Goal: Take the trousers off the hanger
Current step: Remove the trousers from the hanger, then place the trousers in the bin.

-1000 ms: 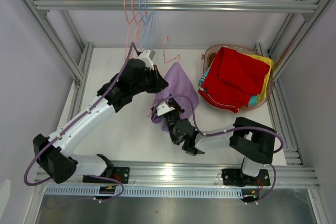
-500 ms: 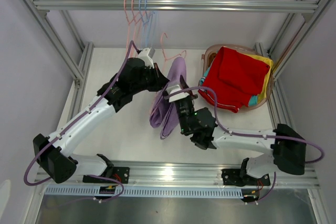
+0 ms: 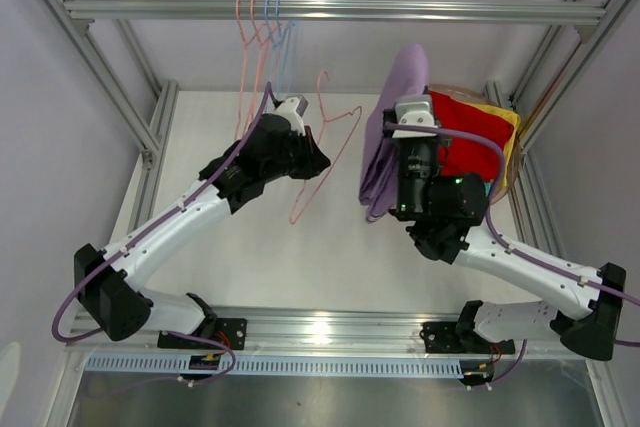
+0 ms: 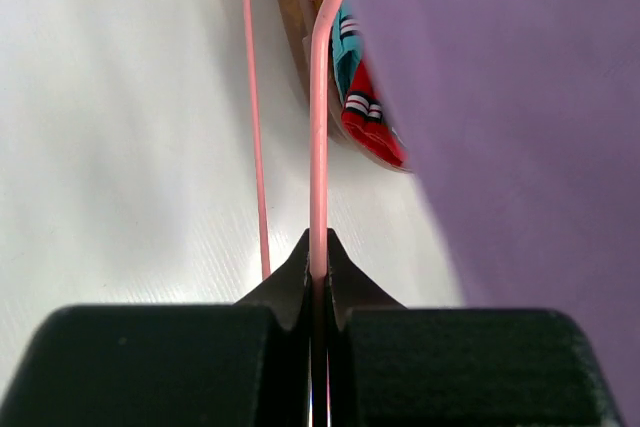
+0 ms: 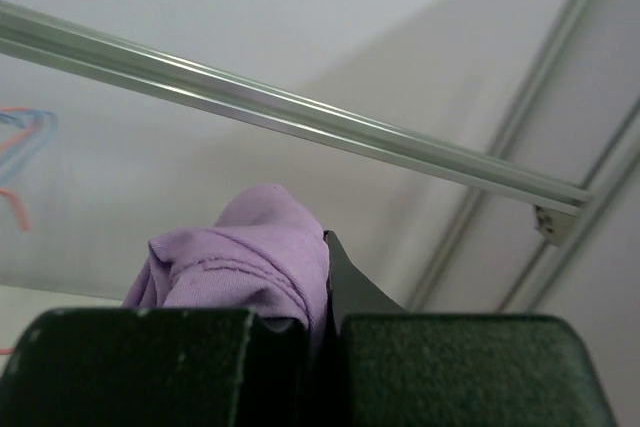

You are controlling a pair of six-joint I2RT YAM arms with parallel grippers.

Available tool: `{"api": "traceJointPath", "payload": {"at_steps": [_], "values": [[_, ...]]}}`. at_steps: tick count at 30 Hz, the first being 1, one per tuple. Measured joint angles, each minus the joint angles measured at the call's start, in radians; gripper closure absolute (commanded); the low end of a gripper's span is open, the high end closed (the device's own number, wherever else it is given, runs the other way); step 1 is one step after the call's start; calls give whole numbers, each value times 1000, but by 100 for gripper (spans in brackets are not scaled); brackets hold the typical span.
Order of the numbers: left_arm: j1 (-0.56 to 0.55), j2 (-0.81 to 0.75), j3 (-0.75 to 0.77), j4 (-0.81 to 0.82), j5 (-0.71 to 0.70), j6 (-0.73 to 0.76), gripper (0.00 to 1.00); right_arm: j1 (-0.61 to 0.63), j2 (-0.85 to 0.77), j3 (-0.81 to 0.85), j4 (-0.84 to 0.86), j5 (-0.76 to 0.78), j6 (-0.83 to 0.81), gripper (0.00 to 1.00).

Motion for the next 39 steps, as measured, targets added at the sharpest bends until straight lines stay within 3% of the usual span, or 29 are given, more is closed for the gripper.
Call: {"api": "traceJointPath", "payload": {"at_steps": [10, 15, 18, 21, 28, 39], "values": [[-31, 12, 3, -9, -14, 12, 99, -60, -190, -115, 45, 178, -145, 100], [-62, 15, 8, -21, -49, 27, 100, -161, -278, -140, 32, 265, -125, 100], [-81, 18, 11, -24, -63, 36, 100, -245, -300, -140, -71, 311, -1, 100], [-98, 23, 18, -29, -82, 44, 100, -367, -301, -119, -290, 333, 221, 100], [-116, 27, 21, -32, -102, 54, 100, -580, -189, -58, -690, 299, 669, 100], [-116, 27, 36, -46, -103, 55, 99, -712, 196, 36, -792, 109, 917, 100]]}}
